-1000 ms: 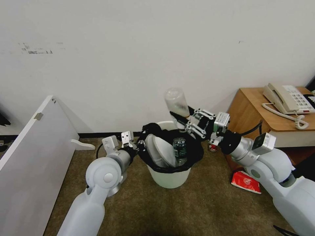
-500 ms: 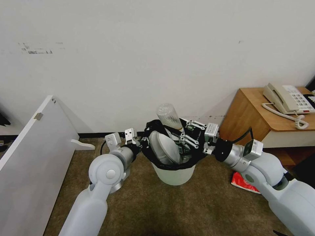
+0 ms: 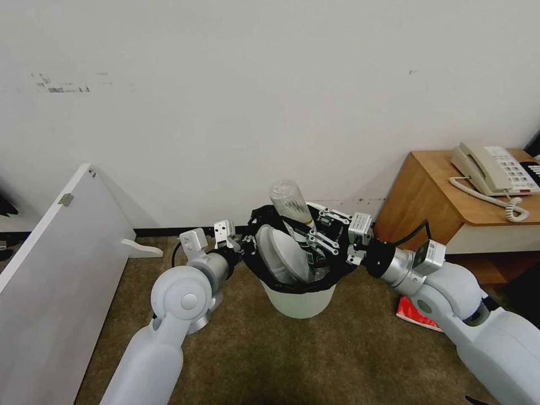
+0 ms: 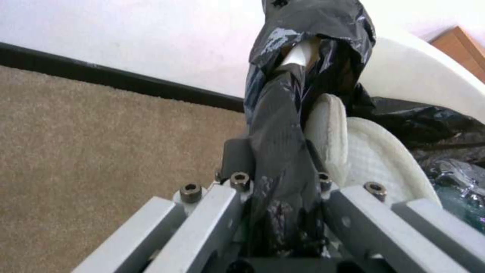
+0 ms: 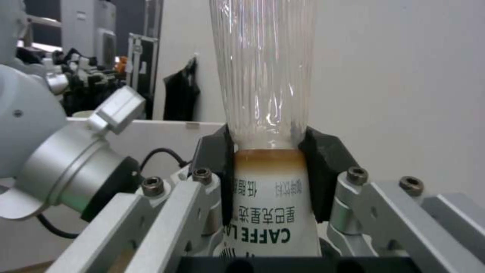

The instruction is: Pick up the trash bin, then pick up the garbage from the floor and place it into the trash bin.

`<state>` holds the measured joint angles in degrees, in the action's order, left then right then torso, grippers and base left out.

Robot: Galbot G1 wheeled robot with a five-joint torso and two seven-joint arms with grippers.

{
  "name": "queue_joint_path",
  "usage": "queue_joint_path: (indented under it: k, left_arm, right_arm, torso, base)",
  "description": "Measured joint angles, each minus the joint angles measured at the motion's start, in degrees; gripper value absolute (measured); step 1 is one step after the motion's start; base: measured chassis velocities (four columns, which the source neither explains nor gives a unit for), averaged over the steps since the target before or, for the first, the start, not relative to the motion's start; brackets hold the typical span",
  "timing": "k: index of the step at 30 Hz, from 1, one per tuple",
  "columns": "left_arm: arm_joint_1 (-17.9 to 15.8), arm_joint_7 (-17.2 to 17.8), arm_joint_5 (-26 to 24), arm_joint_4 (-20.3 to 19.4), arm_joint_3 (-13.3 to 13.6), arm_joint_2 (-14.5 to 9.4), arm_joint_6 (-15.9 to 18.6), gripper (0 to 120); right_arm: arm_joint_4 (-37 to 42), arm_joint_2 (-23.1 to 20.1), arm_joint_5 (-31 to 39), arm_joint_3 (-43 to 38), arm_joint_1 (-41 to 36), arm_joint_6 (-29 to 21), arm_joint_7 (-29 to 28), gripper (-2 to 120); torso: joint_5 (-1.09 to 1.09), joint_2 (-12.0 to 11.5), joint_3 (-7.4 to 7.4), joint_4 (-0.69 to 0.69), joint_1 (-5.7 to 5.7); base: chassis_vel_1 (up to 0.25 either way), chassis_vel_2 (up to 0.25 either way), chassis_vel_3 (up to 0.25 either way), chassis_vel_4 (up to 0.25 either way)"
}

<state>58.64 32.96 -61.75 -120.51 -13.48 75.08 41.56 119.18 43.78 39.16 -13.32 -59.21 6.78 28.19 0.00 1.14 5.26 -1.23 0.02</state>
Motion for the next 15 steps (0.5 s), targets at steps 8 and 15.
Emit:
queue_joint_path:
  k: [8,15]
  left_arm:
    - [0.23,-0.11,0.29,-0.08,-0.1,0.08,-0.06,5]
    - [0.26,-0.16,0.52,-0.16,-0.14,0.2,-0.11,5]
  right_arm:
    - [-0.15,-0.2,0.01,0.04,0.06,-0.02,-0.61,45]
    - [-0.02,-0.55,0.14,-0.02,0.09,-0.02,-0.77,70]
  torso:
    - [0.0,0.0,0.0,0.0,0.0]
    - [0.0,0.0,0.0,0.0,0.0]
  base:
    - [0.0,0.0,0.0,0.0]
    - [0.0,0.0,0.0,0.0]
